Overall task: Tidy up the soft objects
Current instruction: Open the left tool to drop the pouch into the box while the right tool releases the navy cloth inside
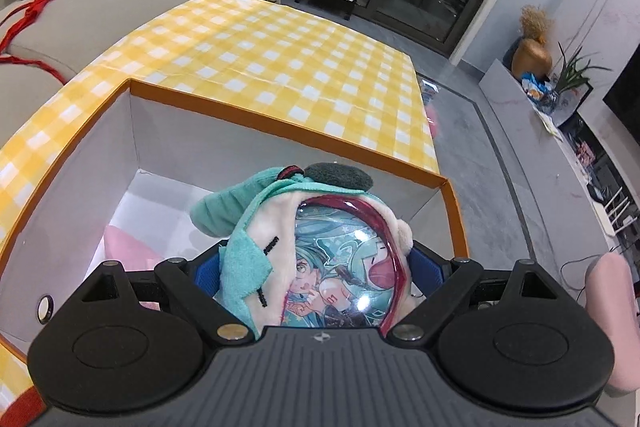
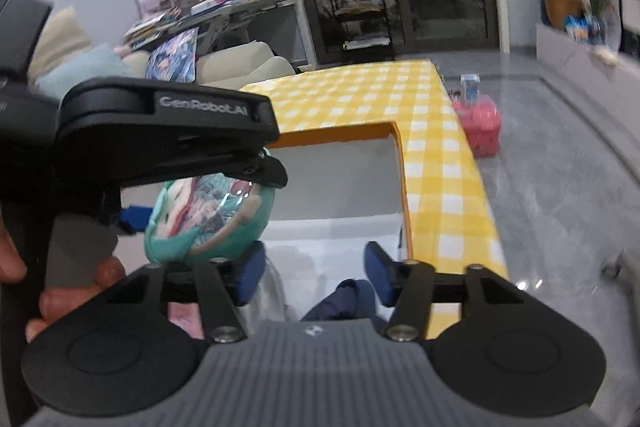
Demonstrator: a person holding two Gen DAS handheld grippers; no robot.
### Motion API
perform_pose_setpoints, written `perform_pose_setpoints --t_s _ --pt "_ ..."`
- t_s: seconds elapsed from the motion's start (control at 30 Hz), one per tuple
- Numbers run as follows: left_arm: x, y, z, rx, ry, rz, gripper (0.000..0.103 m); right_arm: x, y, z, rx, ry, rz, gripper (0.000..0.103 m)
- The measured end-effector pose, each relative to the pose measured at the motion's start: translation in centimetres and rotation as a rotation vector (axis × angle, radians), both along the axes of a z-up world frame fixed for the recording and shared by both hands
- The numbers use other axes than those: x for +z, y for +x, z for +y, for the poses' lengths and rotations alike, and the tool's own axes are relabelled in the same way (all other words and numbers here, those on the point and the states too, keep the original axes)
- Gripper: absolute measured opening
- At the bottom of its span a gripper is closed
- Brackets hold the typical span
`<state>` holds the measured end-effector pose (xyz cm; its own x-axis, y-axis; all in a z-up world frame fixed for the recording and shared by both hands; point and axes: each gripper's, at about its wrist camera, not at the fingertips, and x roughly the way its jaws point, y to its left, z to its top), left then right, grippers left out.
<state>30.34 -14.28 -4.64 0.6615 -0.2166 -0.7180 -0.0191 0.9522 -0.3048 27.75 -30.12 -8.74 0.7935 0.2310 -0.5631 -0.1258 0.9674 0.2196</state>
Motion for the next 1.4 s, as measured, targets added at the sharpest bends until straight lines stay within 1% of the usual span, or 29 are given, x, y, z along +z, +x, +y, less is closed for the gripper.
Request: perform_pose_setpoints --t_s 0.07,0.17,0.2,0.27,0.33,0.37,0.47,0.53,0.67,0.77,0.8,0.87,0.9,0.97,1.03,1.1,1.2,1.27,1.33,1.4 --pt "-0.3 0.3 -0.2 -0.012 0.020 0.019 0.103 -0.1 -0.3 -0.1 0.021 0.000 -0.006 0.059" --pt "-0.8 0.7 0.0 -0.039 0.030 0.056 0.103 -0.1 -0.4 -0.3 0.033 0.016 -0.015 0.065" --pt "-1.0 0.9 0.2 -0.048 0.024 0.070 0.103 0.0 -0.4 -0.3 0.027 0.012 -0.024 0.077" --pt "-1.6 1.2 0.6 -0.072 0.004 0.105 0.103 0.1 -0.5 -0.4 0.031 0.019 -0.042 0.084" --pt "-2.2 1.3 1.0 -0.080 -0.020 0.126 0.103 0.3 -0.4 -0.6 0.052 0.066 -0.055 0.100" --pt "-2.6 1.4 1.1 -0.084 -0.029 0.139 0.103 0.4 -0.5 -0.7 0.051 0.083 -0.063 0.100" --pt "-3.0 1.3 1.1 -0.098 -0.038 0.147 0.103 0.3 -0.4 -0.4 0.060 0.057 -0.060 0.100" --pt "-3.1 1.2 1.1 -0.091 -0.046 0.145 0.103 0.2 -0.3 -0.4 0.059 0.055 -0.060 0.100" --pt "-3.6 1.4 1.6 -0.066 -0.119 0.161 0.103 0.1 -0.4 -0.4 0.055 0.064 -0.062 0.100" --pt "-3.7 1.4 2.1 -0.057 -0.166 0.139 0.103 0.2 -0.5 -0.5 0.048 0.085 -0.058 0.100" --pt "-3.7 1.4 2.3 -0.045 -0.184 0.137 0.103 0.2 -0.5 -0.6 0.046 0.091 -0.056 0.100" --pt "-3.8 1.3 2.7 0.017 -0.212 0.149 0.103 0.2 -0.4 -0.7 0.045 0.097 -0.056 0.100" --pt "-3.9 1.4 2.9 0.028 -0.222 0.153 0.103 0.2 -0.4 -0.7 0.045 0.096 -0.056 0.100" --pt "-3.9 1.5 2.8 0.007 -0.237 0.156 0.103 0.2 -0.4 -0.7 0.046 0.093 -0.055 0.100" --pt "-3.9 1.5 2.6 -0.013 -0.229 0.160 0.103 0.3 -0.4 -0.7 0.046 0.091 -0.054 0.100" --pt "-3.9 1.5 2.2 -0.003 -0.195 0.171 0.103 0.2 -0.4 -0.7 0.047 0.095 -0.052 0.100" --pt "-3.3 1.1 1.9 -0.019 -0.176 0.126 0.103 0.3 -0.4 -0.6 0.050 0.100 -0.049 0.100" --pt "-2.9 0.9 1.9 -0.018 -0.165 0.116 0.103 0.3 -0.4 -0.5 0.053 0.094 -0.051 0.100" --pt "-2.4 0.5 2.5 -0.006 -0.167 0.103 0.103 0.3 -0.3 -0.6 0.055 0.095 -0.051 0.100" --pt "-1.7 0.3 3.4 0.007 -0.189 0.077 0.103 0.4 -0.2 -0.5 0.061 0.100 -0.047 0.100"
